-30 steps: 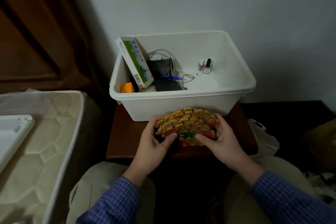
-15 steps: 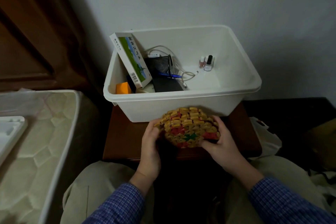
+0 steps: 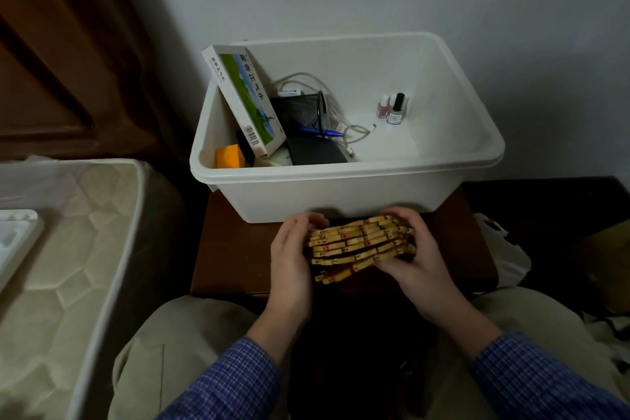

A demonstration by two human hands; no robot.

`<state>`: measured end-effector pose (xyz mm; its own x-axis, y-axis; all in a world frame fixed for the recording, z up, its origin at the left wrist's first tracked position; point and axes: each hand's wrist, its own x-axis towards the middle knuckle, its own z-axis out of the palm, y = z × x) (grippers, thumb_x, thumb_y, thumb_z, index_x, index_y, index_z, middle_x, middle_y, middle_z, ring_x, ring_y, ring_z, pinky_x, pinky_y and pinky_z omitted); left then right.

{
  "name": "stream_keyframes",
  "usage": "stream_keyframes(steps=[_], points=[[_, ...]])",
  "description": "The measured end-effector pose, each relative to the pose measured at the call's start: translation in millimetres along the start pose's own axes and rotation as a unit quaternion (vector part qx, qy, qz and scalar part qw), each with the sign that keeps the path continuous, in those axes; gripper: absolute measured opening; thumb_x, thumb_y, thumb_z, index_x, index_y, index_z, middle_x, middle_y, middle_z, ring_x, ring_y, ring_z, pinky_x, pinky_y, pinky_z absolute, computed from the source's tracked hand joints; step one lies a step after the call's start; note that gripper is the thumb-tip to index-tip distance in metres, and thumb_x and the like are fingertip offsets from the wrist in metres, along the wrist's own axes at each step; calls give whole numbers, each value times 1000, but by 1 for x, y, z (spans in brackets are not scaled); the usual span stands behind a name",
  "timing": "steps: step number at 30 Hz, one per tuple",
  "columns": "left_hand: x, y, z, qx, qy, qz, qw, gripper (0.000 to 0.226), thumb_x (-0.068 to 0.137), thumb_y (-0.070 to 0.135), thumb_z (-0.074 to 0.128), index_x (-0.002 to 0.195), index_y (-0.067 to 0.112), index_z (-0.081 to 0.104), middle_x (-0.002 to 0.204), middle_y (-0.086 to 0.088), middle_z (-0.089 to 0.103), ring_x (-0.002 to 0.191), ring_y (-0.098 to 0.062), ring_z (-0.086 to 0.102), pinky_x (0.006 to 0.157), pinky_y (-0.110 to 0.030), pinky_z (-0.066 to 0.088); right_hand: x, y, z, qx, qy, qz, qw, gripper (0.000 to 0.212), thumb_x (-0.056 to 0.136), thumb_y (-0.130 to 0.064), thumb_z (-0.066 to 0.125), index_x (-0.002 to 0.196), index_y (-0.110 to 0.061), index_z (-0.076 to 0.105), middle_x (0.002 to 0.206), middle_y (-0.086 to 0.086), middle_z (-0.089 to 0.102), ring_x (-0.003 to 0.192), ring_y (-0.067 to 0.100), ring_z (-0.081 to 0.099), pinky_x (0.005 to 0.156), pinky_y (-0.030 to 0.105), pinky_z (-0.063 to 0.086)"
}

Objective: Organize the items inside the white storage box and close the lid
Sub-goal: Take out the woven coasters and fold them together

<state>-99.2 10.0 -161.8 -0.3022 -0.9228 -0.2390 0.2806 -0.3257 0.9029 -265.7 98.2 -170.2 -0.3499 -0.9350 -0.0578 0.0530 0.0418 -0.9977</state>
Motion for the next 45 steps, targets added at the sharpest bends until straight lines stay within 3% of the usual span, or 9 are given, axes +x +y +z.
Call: stream_keyframes(steps=[4,7,12,20,26,33,38,42,45], points=[[4,1,0,-10,7,1,1000,36,95,31,53,108,0,65,102,-4,74,100,-16,70,77,-28,58,4,2,2,5,24,4,1000,55,71,-7,72,120,-28,59,109,-12,70,106,8,67,81,19,55],[-1,3,6,-10,19,-30,999,50,97,42,50,118,-1,64,123,-21,66,118,-33,62,98,-48,52,5,2,5,5,35,5,999,56,65,-22,74,116,-39,61,110,-14,69,107,6,66,81,18,55],[1,-2,5,15,-2,18,1000,32,103,17,42,107,-7,63,96,-1,74,92,-10,70,73,-18,55,3,-1,10,3,31,-14,999,53,66,-23,73,113,-45,64,115,-5,70,111,13,66,85,22,55],[8,-2,4,16,8,25,1000,31,106,25,39,106,11,67,95,8,75,95,-6,69,73,-16,54,3,1,9,-21,44,-42,998,59,76,-6,74,123,-38,59,118,-8,69,113,10,66,91,23,56],[5,-10,4,-65,9,-39,997,43,101,38,47,124,6,64,127,-18,65,123,-32,60,102,-46,47,5,8,9,-25,36,-6,999,68,74,-1,77,126,-36,50,117,-12,69,112,6,65,85,14,53],[7,-14,-4,46,22,38,998,37,109,20,33,110,18,71,110,0,72,110,-15,65,84,-19,53,3,0,3,-43,5,-26,999,57,81,11,71,122,-26,54,114,-9,69,111,9,66,85,17,54],[-1,-8,2,183,4,145,972,30,109,11,34,107,15,64,106,4,68,103,-8,63,84,-16,50,6,2,1,-48,-4,-25,999,67,80,10,74,133,-23,47,122,-8,63,117,7,62,92,20,53],[1,-7,6,143,22,124,982,34,108,9,31,104,-4,62,100,-7,68,94,-9,64,78,-14,49,5,6,2,-35,12,-48,998,70,75,0,69,137,-21,44,126,-10,55,117,4,57,89,16,51],[5,-7,6,87,18,74,993,34,107,8,31,103,-10,60,91,1,70,88,-7,66,74,-14,51,7,8,2,-3,25,-41,999,66,75,-3,68,133,-28,49,122,-13,60,114,6,60,87,17,52]])
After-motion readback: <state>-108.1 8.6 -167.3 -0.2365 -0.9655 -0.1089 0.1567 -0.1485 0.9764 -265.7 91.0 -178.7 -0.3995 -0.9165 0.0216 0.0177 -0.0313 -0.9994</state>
